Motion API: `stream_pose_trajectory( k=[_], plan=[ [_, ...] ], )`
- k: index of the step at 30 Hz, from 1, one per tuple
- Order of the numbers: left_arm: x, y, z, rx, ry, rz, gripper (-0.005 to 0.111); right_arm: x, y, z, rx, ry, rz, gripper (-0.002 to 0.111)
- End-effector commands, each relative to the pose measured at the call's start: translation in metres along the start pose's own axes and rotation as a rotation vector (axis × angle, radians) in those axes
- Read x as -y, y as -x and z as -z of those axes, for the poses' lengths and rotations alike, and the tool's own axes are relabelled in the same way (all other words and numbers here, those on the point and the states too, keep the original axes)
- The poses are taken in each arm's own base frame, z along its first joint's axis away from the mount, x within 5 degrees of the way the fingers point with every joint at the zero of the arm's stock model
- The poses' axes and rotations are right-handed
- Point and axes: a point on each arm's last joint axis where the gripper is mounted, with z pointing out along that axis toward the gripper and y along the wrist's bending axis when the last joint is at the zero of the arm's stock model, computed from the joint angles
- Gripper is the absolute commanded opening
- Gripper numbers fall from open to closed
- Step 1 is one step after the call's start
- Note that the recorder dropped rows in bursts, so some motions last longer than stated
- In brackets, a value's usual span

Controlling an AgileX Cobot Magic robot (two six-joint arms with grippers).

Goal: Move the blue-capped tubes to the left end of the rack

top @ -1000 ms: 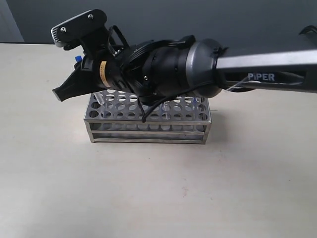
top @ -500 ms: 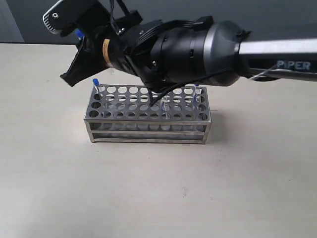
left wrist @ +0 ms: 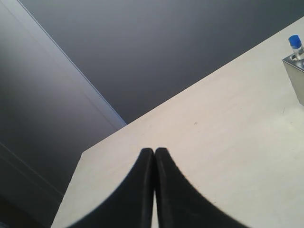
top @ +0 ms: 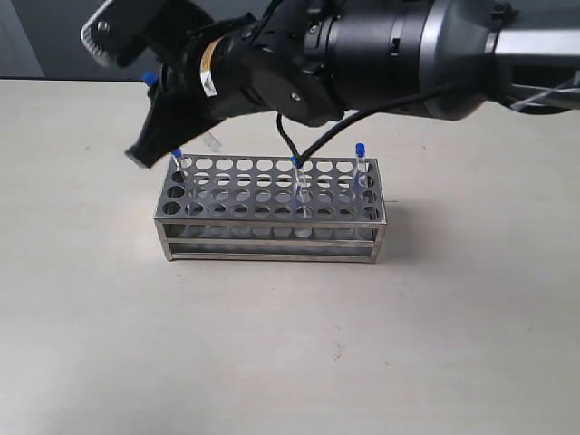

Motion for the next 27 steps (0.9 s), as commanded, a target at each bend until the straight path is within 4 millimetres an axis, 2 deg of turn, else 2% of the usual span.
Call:
stream_pose_trajectory(
  k=[1, 2, 6, 10, 16, 27],
  plan=[
    [-0.001, 0.002, 0.000, 0.009, -0.002, 0.006, 0.001, 0.022, 0.001, 0.001, 0.241, -0.030, -0.180, -0.001],
    [-0.001, 0.002, 0.000, 0.009, -0.002, 0.006, 0.001, 0.020, -0.009, -0.001, 0.277, -0.032, -0.200, -0.001],
    [-0.001, 0.002, 0.000, 0.009, -0.002, 0.006, 0.001, 0.013, -0.029, -0.004, 0.377, -0.042, -0.292, -0.001],
    [-0.001, 0.002, 0.000, 0.009, -0.002, 0.006, 0.001, 0.004, -0.046, -0.005, 0.388, -0.011, -0.363, -0.001],
    [-0.001, 0.002, 0.000, 0.009, -0.002, 0.006, 0.001, -0.003, -0.052, -0.011, 0.439, 0.046, -0.453, -0.001],
    [-0.001, 0.002, 0.000, 0.009, -0.002, 0.006, 0.001, -0.016, -0.073, -0.039, 0.467, 0.080, -0.403, -0.001]
  ],
)
